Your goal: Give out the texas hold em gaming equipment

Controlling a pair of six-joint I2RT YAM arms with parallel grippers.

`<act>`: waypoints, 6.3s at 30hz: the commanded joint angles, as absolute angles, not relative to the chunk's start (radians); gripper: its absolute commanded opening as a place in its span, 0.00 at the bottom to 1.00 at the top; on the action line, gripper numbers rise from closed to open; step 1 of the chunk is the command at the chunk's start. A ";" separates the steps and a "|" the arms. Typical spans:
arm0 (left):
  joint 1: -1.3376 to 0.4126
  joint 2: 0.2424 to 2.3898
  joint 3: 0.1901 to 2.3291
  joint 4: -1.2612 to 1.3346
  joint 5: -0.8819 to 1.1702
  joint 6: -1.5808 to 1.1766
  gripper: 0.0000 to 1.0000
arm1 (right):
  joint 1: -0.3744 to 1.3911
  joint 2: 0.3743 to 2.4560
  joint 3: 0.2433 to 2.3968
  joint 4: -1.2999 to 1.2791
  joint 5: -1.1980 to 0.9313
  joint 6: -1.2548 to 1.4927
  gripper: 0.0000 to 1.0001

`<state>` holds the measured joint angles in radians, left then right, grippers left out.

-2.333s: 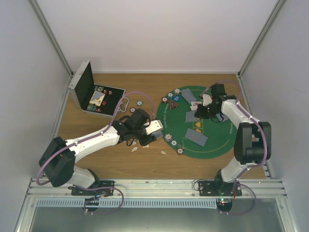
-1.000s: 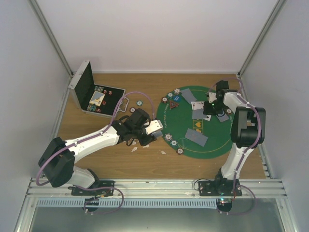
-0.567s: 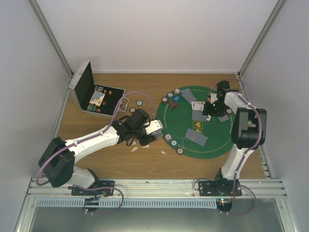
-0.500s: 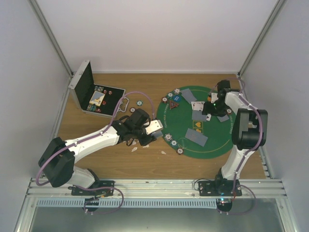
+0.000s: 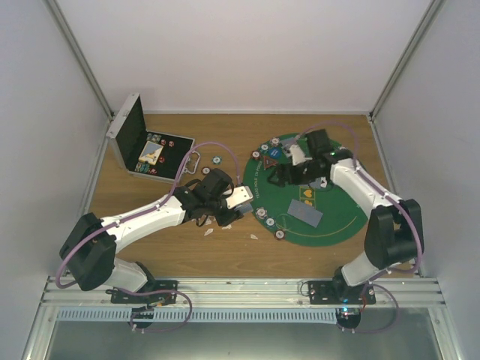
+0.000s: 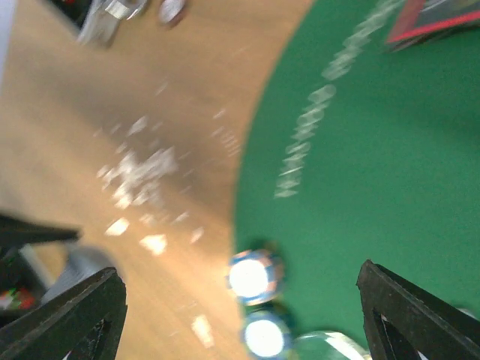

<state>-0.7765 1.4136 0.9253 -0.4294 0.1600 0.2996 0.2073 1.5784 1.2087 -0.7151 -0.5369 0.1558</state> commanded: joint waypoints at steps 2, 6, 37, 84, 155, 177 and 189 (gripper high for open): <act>-0.770 1.387 0.922 -0.377 0.175 0.302 0.55 | 0.367 1.543 1.089 -0.594 -0.766 0.263 0.85; -0.771 1.385 0.920 -0.377 0.179 0.302 0.55 | 0.449 1.569 1.062 -0.574 -0.765 0.280 0.84; -0.772 1.376 0.919 -0.376 0.173 0.301 0.55 | 0.526 1.678 1.120 -0.675 -0.548 0.245 0.67; -0.773 1.376 0.919 -0.376 0.176 0.301 0.55 | 0.491 1.591 1.104 -0.738 -0.689 0.172 0.02; -0.741 1.383 0.910 -0.359 0.143 0.277 0.55 | -0.203 1.820 1.065 -0.569 -0.555 0.201 0.09; -0.686 1.600 1.135 -0.529 0.013 -0.152 0.55 | -0.216 1.518 1.095 -0.692 -0.428 0.208 0.74; -0.612 1.726 1.072 -0.502 -0.112 -0.416 0.57 | -0.217 1.443 1.068 -0.683 -0.428 0.207 0.77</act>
<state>-0.6460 1.6890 1.0901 -0.5426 -0.0429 -0.3161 -0.2081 1.4696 1.0737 -0.6800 -0.4412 0.1993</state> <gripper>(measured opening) 0.563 0.772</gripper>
